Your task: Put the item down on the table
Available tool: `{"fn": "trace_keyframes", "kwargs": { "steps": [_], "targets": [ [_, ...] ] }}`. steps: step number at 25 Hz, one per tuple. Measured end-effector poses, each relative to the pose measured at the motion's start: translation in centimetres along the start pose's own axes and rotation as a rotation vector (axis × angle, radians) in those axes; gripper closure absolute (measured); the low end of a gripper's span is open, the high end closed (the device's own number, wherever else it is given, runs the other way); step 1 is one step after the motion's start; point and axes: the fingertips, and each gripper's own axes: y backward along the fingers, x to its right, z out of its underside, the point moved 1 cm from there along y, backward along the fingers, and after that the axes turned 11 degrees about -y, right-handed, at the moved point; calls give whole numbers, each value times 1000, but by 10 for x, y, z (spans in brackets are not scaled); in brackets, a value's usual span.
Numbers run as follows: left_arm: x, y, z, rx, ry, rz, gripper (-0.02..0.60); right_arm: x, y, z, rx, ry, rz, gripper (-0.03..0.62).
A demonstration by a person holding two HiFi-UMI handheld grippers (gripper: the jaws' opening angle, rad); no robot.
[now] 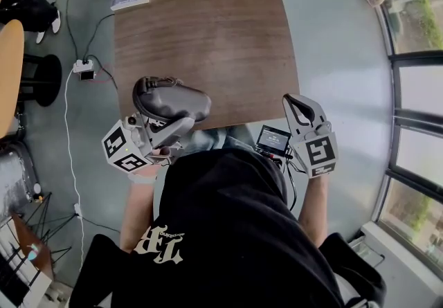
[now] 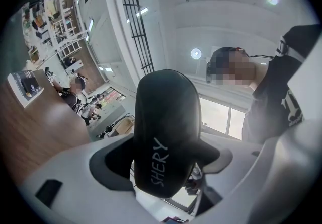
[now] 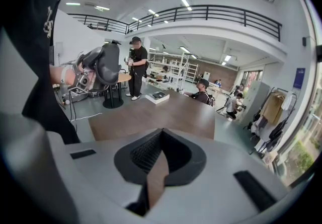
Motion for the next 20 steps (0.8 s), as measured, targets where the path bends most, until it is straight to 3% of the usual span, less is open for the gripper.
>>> {"fn": "trace_keyframes", "kwargs": {
  "steps": [7, 20],
  "targets": [
    [-12, -14, 7, -12, -29, -55, 230, 18, -16, -7, 17, 45, -54, 606],
    [-27, -58, 57, -170, -109, -119, 230, 69, -23, -13, 62, 51, -103, 606]
  ]
}}
